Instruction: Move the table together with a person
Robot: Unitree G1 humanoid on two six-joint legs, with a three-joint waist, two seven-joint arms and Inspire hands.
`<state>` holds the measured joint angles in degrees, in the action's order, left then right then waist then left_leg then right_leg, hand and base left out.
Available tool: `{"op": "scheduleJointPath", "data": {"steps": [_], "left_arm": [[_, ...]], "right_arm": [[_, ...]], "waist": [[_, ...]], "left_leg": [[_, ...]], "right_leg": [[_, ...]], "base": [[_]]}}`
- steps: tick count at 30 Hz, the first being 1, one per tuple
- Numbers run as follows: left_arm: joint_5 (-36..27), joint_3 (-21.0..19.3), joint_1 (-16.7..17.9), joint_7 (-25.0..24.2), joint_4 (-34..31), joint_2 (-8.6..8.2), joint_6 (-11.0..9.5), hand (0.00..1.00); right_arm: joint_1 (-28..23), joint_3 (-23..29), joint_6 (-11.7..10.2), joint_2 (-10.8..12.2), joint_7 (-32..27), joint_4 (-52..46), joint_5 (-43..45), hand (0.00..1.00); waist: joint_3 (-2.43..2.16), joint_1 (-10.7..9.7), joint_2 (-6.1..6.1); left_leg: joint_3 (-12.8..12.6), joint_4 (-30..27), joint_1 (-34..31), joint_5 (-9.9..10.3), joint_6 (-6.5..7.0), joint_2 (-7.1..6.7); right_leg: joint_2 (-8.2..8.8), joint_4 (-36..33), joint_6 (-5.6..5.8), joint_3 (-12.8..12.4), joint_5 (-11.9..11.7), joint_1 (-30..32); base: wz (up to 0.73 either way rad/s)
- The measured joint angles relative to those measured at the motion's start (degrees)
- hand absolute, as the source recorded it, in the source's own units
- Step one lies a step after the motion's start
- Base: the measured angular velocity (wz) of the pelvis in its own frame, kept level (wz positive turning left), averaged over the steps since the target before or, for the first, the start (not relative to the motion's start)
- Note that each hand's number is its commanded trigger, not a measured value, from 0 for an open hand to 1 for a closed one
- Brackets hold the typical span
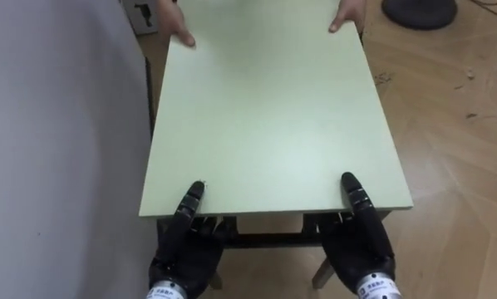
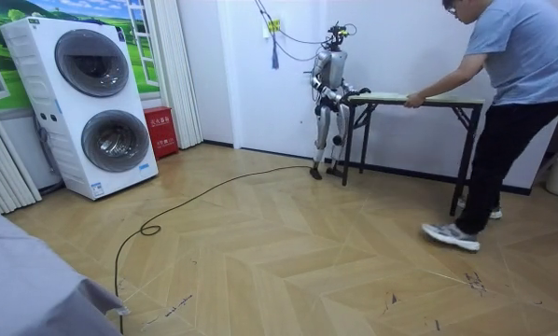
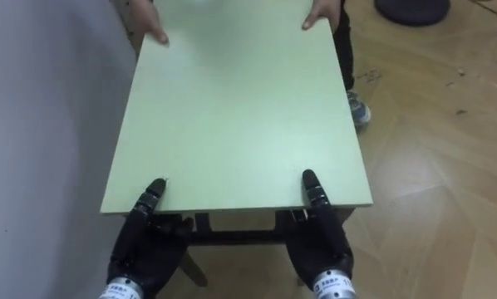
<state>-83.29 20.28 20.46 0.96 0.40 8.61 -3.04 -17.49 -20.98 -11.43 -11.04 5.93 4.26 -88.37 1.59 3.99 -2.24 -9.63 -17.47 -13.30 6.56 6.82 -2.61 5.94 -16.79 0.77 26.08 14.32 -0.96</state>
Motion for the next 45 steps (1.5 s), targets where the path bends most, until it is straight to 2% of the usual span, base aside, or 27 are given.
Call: {"op": "scheduleJointPath", "data": {"steps": [2,3,5,6,7,8,9,14,16,19,26,45], "left_arm": [[0.00,0.26,-0.01,-0.01,0.02,-0.22,0.00,1.00],[0.01,0.50,-0.06,-0.07,0.01,-0.33,0.04,1.00],[0.09,0.63,-0.08,-0.11,0.01,-0.29,0.04,1.00],[0.11,0.66,-0.07,-0.11,0.01,-0.30,0.02,1.00],[0.11,0.74,-0.09,-0.11,0.01,-0.22,0.01,1.00],[0.11,0.86,-0.18,-0.11,0.01,-0.21,0.01,1.00],[0.19,1.17,-0.22,0.12,0.08,-0.21,0.02,1.00],[0.55,0.70,-0.02,0.17,0.07,-0.02,0.00,1.00],[0.62,0.69,0.26,0.21,0.07,0.09,-0.24,1.00],[1.05,0.79,0.44,0.66,0.07,0.17,-1.00,1.00],[1.68,0.63,0.46,1.03,0.07,0.15,-1.15,1.00],[1.88,1.10,0.46,1.03,1.28,0.65,-1.08,1.00]], "right_arm": [[0.02,0.41,0.02,0.15,0.00,0.00,0.40,1.00],[0.09,0.92,0.31,0.15,0.00,0.00,0.41,1.00],[-0.12,1.36,0.54,0.17,0.00,0.01,0.41,1.00],[-0.25,1.55,0.69,0.22,0.01,0.01,0.41,1.00],[-0.29,1.67,0.84,0.27,0.00,0.01,0.37,1.00],[-0.43,1.71,0.75,0.33,0.00,0.01,0.36,1.00],[-0.88,1.81,0.76,0.25,-0.02,0.04,0.11,1.00],[-0.90,1.53,1.14,0.35,-0.90,0.04,-0.11,1.00],[-0.80,1.36,1.29,1.13,-1.65,0.04,-0.11,1.00],[-0.59,1.25,1.59,1.64,-2.64,0.05,-0.08,1.00],[-0.59,1.07,1.58,2.02,-3.35,0.05,-0.06,1.00],[-0.70,0.65,1.51,1.92,-3.77,1.21,-0.69,1.00]], "waist": [[0.17,-0.18,0.11],[0.22,-0.07,0.00],[0.26,-0.95,-0.07],[0.30,-1.43,-0.12],[0.33,-2.15,-0.17],[0.33,-2.47,-0.17],[0.21,-3.29,-0.46],[0.24,-2.03,-0.23],[0.33,-1.82,0.37],[0.33,-1.77,1.01],[0.40,-1.74,1.77],[0.39,-1.66,1.41]], "left_leg": [[0.93,-0.18,-0.08,0.37,0.46,-0.25],[1.64,-0.10,-0.03,0.49,0.62,-0.54],[3.34,-0.18,-0.10,0.43,0.92,-1.41],[5.13,-0.11,-0.20,0.18,1.35,-2.41],[6.30,-0.18,-0.25,-0.06,1.54,-3.26],[6.94,-0.33,-0.23,-0.18,1.53,-3.80],[8.28,-0.63,-0.09,-0.27,1.52,-4.32],[8.42,0.82,1.13,-1.09,1.55,-4.34],[8.50,1.94,2.44,-1.10,1.56,-4.40],[8.89,2.99,3.73,-1.10,1.56,-4.47],[8.96,3.88,4.39,-1.08,1.63,-4.80],[9.39,3.84,4.34,-1.09,1.66,-4.95]], "right_leg": [[0.10,-1.67,0.34,-1.46,0.23,0.39],[0.15,-3.98,0.59,-2.96,0.38,1.77],[0.74,-7.46,1.38,-6.38,1.67,3.61],[0.63,-7.20,1.57,-9.88,2.25,4.83],[0.45,-5.69,1.64,-12.33,2.05,6.33],[0.45,-4.97,1.69,-13.43,1.56,7.21],[0.01,-5.21,1.05,-14.53,0.68,7.50],[-0.48,-2.37,0.96,-14.20,-0.19,4.98],[-0.64,-0.53,1.06,-14.23,-0.60,3.26],[-1.03,2.07,0.98,-14.34,-1.50,1.11],[-1.06,4.08,1.19,-14.92,-1.98,-0.31],[-1.07,4.18,1.24,-14.97,-2.01,-0.36]], "base": [[0.19],[0.20],[0.37],[0.52],[0.56],[0.73],[0.59],[0.11],[0.05],[0.07],[0.07],[0.01]]}}
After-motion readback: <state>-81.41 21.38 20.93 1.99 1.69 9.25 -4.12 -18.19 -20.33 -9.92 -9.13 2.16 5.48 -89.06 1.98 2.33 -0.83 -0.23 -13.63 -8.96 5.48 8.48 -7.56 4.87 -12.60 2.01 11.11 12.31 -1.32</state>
